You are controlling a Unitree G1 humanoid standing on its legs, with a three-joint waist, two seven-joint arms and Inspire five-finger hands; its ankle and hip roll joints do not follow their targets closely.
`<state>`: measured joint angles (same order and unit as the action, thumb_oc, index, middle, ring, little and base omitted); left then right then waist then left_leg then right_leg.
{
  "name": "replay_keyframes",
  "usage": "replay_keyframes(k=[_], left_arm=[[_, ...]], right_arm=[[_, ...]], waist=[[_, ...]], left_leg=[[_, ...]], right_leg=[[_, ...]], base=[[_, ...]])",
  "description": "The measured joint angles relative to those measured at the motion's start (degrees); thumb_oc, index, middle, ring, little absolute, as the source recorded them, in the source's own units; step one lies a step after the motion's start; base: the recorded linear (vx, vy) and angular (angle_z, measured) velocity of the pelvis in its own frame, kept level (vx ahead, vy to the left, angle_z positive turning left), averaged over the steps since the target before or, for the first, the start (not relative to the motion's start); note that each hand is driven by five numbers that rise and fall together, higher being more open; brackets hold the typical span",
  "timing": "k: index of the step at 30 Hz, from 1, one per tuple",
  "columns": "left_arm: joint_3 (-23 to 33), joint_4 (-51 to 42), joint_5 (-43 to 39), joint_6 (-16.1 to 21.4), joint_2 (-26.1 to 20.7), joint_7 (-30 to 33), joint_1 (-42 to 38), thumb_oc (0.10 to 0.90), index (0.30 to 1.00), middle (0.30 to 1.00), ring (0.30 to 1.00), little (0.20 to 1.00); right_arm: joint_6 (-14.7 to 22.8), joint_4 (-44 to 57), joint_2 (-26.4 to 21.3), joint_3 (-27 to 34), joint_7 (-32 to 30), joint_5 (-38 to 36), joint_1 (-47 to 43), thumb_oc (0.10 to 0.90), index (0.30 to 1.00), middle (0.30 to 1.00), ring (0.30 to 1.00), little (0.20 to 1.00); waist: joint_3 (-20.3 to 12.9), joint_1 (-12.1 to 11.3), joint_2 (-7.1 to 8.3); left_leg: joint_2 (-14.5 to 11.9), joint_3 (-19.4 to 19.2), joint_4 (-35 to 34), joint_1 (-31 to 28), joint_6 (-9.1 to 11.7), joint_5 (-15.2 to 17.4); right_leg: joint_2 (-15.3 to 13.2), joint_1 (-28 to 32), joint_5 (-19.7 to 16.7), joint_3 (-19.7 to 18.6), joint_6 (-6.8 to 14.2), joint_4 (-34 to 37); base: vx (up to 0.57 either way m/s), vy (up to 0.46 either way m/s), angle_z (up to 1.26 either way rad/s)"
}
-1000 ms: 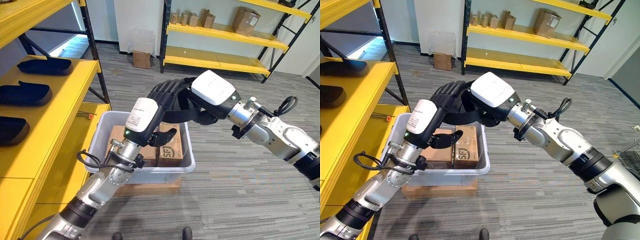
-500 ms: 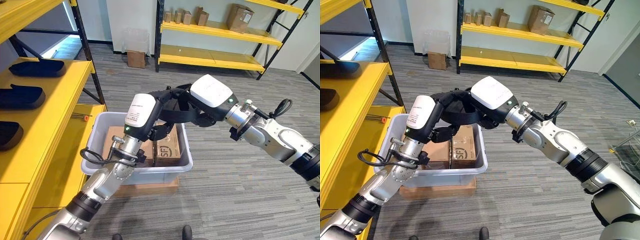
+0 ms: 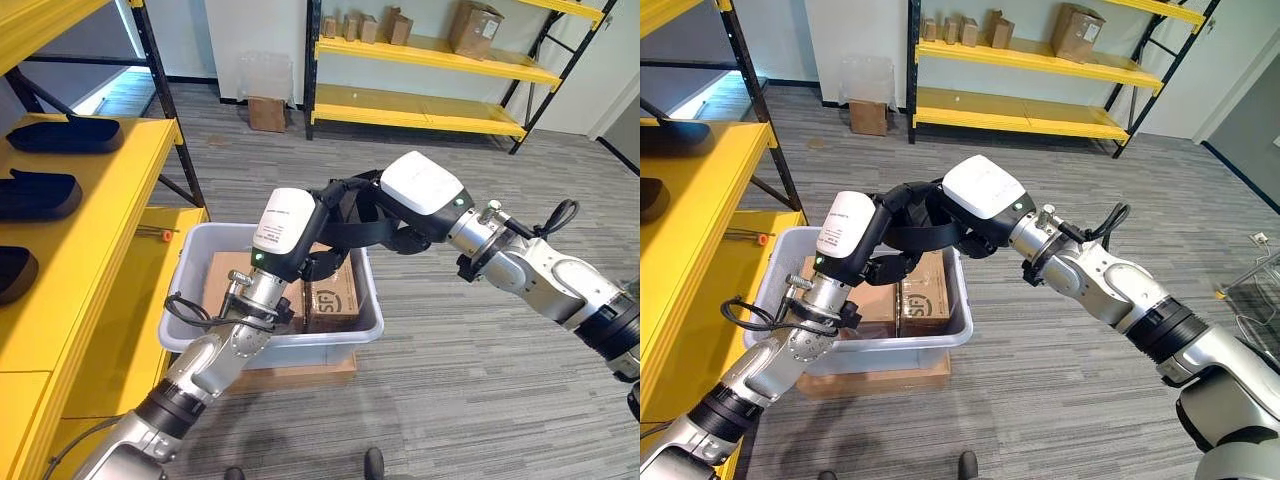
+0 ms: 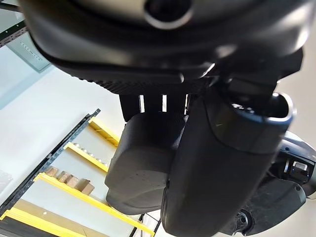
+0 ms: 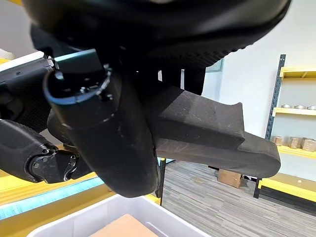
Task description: Move parts from the plastic box to the shelf.
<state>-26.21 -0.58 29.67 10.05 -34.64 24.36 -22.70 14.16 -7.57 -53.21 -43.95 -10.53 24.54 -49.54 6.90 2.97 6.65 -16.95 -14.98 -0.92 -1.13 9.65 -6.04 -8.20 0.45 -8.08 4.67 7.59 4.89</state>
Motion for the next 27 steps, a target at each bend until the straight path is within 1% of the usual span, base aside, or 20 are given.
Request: replay_keyframes(k=[5,16,17,18,19,27], left_arm=[[-0.44,0.63,-0.01,-0.24,-0.01,0.0,-0.9,0.4,0.3,0.3,0.3,0.3],[-0.45,0.66,0.0,-0.5,-0.03,0.05,-0.91,0.4,0.3,0.3,0.3,0.3],[-0.45,0.67,0.0,-0.5,-0.03,0.05,-0.91,0.4,0.3,0.3,0.3,0.3],[-0.45,0.67,0.01,-0.55,-0.03,0.05,-0.91,0.4,0.3,0.3,0.3,0.3],[-0.43,0.67,0.02,-0.72,-0.03,0.08,-0.92,0.4,0.3,0.3,0.3,0.3],[-0.1,0.72,0.12,-1.2,-0.06,0.07,-0.97,0.4,0.3,0.3,0.3,0.3]], right_arm=[[-0.72,-0.04,0.26,0.0,0.0,-0.01,0.0,0.4,0.3,0.3,0.3,0.3],[-0.82,-0.12,0.77,0.0,0.0,0.0,0.0,0.4,0.3,0.3,0.3,0.3],[-0.84,-0.12,0.8,0.0,0.0,0.0,0.0,0.473,0.402,0.402,0.402,0.402],[-0.91,-0.12,0.91,0.0,0.0,0.0,0.01,0.727,0.758,0.758,0.758,0.758],[-1.12,-0.12,1.16,0.0,0.0,-0.01,0.01,0.9,1.0,1.0,1.0,1.0],[-1.62,-0.17,1.79,0.0,0.02,-0.16,0.01,0.9,1.0,1.0,1.0,1.0]], waist=[[0.01,0.01,-0.01],[0.01,0.02,-0.05],[0.01,0.02,-0.07],[0.02,0.02,-0.1],[0.02,0.03,-0.15],[-0.01,0.01,-0.49]], left_leg=[[0.0,-0.09,0.0,-0.01,0.0,0.02],[0.01,-0.21,0.0,-0.06,-0.16,0.13],[0.01,-0.21,0.0,-0.06,-0.16,0.13],[0.01,-0.21,0.0,-0.07,-0.16,0.13],[0.01,-0.22,0.0,-0.07,-0.16,0.13],[0.01,-0.22,0.0,-0.09,-0.17,0.13]], right_leg=[[0.0,-0.03,0.0,-0.2,0.0,0.0],[-0.01,-0.06,0.0,-0.4,0.0,0.0],[-0.01,-0.06,0.0,-0.4,0.0,0.0],[-0.01,-0.06,0.0,-0.4,0.0,0.0],[-0.01,-0.06,0.0,-0.41,0.0,0.0],[0.01,-0.03,0.0,-0.43,0.0,0.0]], base=[[0.0,0.0,0.0],[0.0,0.0,0.0],[0.0,0.0,0.0],[0.0,0.0,0.0],[0.0,0.0,0.0],[0.0,0.0,0.0]])
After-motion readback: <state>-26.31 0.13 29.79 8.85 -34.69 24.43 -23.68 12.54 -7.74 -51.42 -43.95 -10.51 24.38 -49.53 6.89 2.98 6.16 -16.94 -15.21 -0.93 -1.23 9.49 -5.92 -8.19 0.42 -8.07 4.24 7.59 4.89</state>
